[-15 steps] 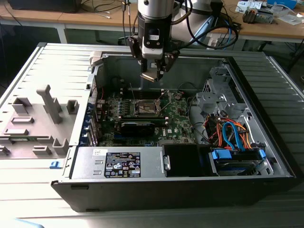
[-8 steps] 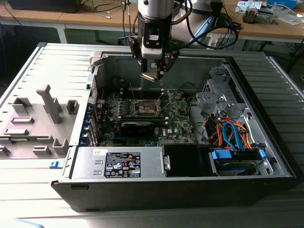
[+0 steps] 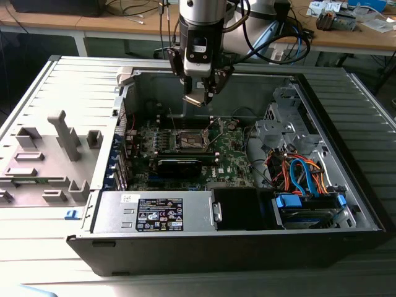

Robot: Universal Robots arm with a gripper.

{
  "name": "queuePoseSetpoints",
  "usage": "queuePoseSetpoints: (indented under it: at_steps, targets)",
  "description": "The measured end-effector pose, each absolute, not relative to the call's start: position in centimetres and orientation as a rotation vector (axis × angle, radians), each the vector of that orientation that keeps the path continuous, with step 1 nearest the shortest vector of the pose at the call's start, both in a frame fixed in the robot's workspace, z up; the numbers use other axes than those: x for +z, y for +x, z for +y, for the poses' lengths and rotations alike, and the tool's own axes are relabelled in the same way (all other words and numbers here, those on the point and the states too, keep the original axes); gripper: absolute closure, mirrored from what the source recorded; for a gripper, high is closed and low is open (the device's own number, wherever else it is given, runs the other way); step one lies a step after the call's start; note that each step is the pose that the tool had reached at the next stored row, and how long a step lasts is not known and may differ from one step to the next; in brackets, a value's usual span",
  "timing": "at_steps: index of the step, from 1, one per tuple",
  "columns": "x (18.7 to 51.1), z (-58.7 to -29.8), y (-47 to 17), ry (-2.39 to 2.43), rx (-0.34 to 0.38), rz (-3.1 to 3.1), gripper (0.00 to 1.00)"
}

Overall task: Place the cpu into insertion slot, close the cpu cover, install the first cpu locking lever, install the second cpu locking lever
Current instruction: 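Place the cpu into insertion slot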

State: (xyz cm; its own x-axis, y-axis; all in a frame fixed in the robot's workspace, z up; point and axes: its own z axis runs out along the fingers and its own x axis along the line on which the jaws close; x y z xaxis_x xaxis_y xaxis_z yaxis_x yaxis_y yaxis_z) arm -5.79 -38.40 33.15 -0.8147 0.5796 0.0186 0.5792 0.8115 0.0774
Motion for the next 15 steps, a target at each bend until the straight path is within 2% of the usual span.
queuePoseSetpoints:
  at_steps: [15]
  targets:
    - [33.14, -38.4, -5.79, 0.973, 0.125, 2.978, 0.45]
